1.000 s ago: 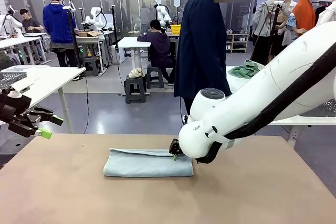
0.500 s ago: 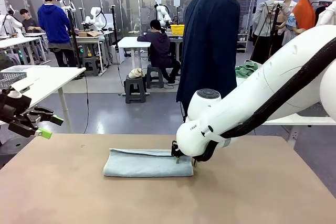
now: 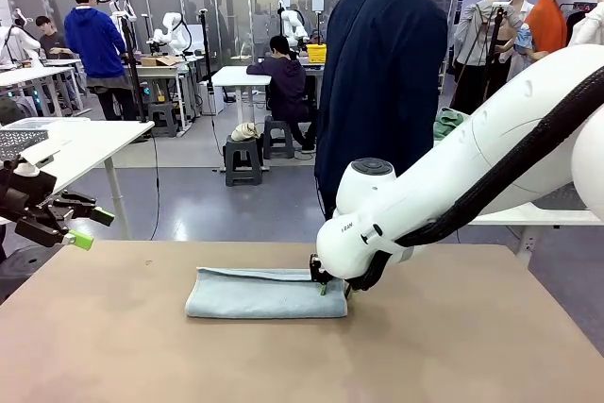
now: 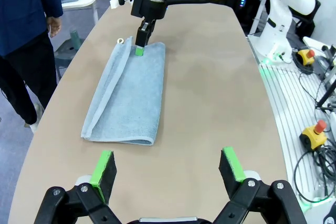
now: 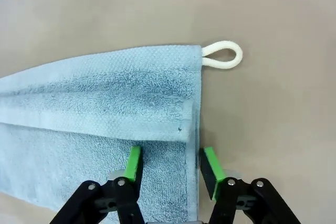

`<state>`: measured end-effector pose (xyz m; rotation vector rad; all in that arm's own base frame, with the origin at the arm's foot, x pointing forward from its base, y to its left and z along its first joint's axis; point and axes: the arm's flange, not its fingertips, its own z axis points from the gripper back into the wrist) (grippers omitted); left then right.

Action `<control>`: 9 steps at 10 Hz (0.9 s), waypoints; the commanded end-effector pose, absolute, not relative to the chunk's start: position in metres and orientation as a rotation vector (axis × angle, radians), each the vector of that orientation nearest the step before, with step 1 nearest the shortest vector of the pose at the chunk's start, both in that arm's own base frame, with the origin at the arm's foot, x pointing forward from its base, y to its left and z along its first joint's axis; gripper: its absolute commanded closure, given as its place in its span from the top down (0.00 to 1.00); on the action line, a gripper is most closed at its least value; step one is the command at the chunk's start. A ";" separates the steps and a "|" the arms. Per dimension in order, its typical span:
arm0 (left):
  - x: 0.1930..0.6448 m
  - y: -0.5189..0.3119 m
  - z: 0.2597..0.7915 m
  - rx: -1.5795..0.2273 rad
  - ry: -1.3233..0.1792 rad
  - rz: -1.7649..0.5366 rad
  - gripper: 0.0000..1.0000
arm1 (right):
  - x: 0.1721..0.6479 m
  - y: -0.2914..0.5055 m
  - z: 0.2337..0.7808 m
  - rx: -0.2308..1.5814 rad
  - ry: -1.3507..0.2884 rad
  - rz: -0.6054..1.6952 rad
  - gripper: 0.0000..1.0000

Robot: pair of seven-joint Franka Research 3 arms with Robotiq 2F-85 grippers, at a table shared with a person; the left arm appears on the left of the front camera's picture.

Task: Fold the towels and place them in the basket.
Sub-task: When a person lays out a Towel with hook on the table, fold it in half twice.

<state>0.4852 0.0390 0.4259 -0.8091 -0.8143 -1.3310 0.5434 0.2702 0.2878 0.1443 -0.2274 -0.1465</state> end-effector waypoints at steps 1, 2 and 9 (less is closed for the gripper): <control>0.484 0.040 0.427 -0.800 -0.814 -1.333 1.00 | 0.545 0.283 0.280 0.104 -0.225 -0.192 0.39; 0.484 0.040 0.427 -0.800 -0.814 -1.333 1.00 | 0.545 0.282 0.279 0.099 -0.221 -0.194 0.27; 0.484 0.040 0.427 -0.800 -0.814 -1.333 1.00 | 0.544 0.281 0.281 0.085 -0.189 -0.191 0.00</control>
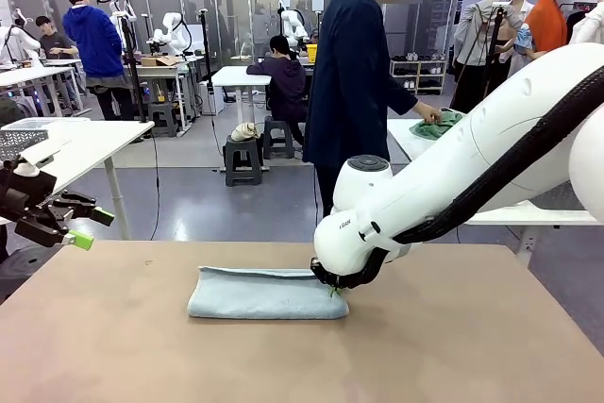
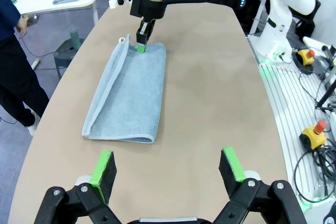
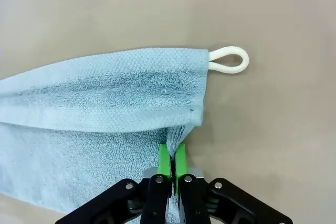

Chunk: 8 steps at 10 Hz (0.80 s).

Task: Fold the towels and place them in the basket.
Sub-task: When a person lays out a Towel with hook on the table, fold it in half twice.

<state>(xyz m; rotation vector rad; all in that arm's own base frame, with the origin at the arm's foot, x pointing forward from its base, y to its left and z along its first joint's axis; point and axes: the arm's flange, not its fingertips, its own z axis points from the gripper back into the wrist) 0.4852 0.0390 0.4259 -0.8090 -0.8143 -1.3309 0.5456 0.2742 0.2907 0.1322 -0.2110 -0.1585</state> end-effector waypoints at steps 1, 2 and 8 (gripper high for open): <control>0.484 0.040 0.427 -0.800 -0.814 -1.333 1.00 | 0.544 0.273 0.284 0.097 -0.193 -0.181 0.00; 0.484 0.040 0.427 -0.800 -0.814 -1.333 1.00 | 0.542 0.259 0.289 0.108 -0.204 -0.155 0.00; 0.484 0.040 0.427 -0.800 -0.814 -1.333 1.00 | 0.529 0.206 0.316 0.081 -0.229 -0.138 0.00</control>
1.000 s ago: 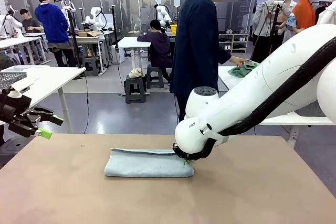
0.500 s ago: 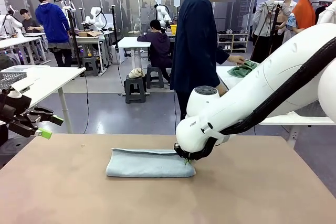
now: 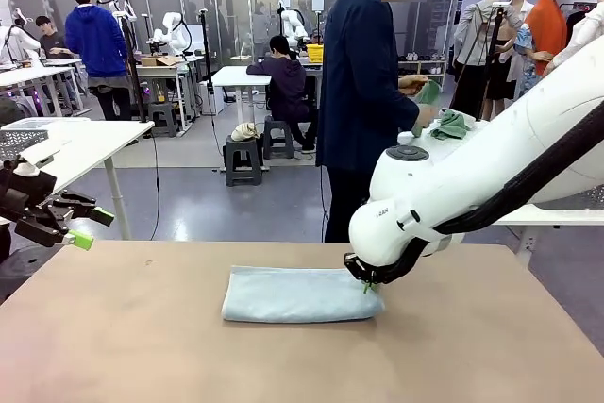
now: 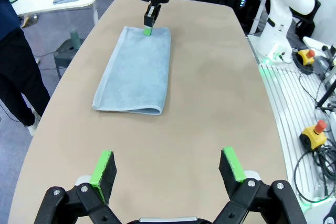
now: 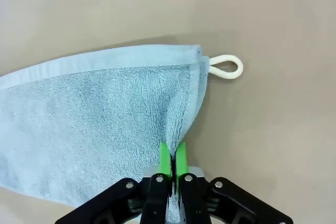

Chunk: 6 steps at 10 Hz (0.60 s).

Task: Fold the towels and place them in the basket.
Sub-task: When a person lays out a Towel with hook on the table, fold it in half twice.

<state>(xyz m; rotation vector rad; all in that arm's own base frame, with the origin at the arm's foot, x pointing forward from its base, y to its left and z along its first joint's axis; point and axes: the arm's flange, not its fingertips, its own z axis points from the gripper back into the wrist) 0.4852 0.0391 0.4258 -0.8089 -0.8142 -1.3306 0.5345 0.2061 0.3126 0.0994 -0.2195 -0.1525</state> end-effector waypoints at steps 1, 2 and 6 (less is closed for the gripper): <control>0.484 0.040 0.427 -0.800 -0.814 -1.333 1.00 | 0.527 0.204 0.321 0.075 -0.242 -0.132 0.00; 0.484 0.040 0.427 -0.800 -0.814 -1.333 1.00 | 0.526 0.206 0.330 0.062 -0.259 -0.128 0.00; 0.484 0.040 0.427 -0.800 -0.814 -1.333 1.00 | 0.539 0.251 0.372 -0.017 -0.305 -0.039 0.00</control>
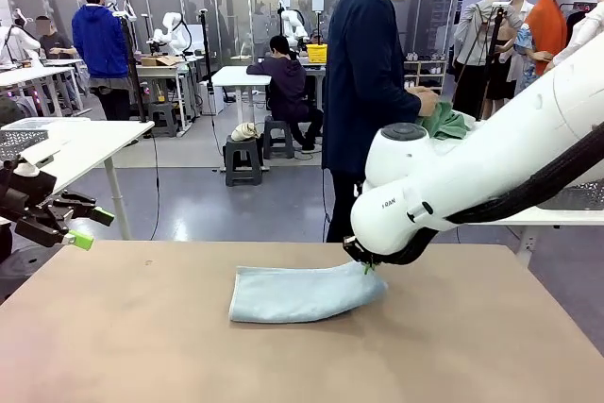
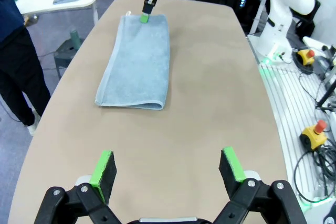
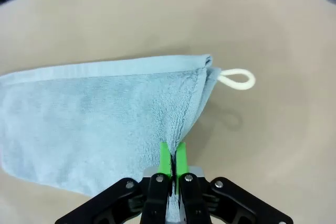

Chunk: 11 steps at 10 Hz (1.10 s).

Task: Fold the towels and place them in the basket.
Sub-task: When a person lays out a Towel with hook on the table, fold it in half twice.

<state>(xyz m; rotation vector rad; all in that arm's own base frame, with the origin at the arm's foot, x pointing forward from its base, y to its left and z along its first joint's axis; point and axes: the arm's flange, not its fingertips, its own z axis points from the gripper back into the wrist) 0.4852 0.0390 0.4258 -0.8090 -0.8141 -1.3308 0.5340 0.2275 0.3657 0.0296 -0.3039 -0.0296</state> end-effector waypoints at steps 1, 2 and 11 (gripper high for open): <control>0.484 0.040 0.427 -0.800 -0.814 -1.333 1.00 | 0.541 0.276 0.380 -0.044 -0.294 -0.024 0.00; 0.484 0.040 0.427 -0.800 -0.814 -1.333 1.00 | 0.541 0.303 0.384 -0.086 -0.272 -0.020 0.00; 0.484 0.040 0.427 -0.800 -0.814 -1.333 1.00 | 0.567 0.482 0.356 -0.117 -0.129 -0.164 0.00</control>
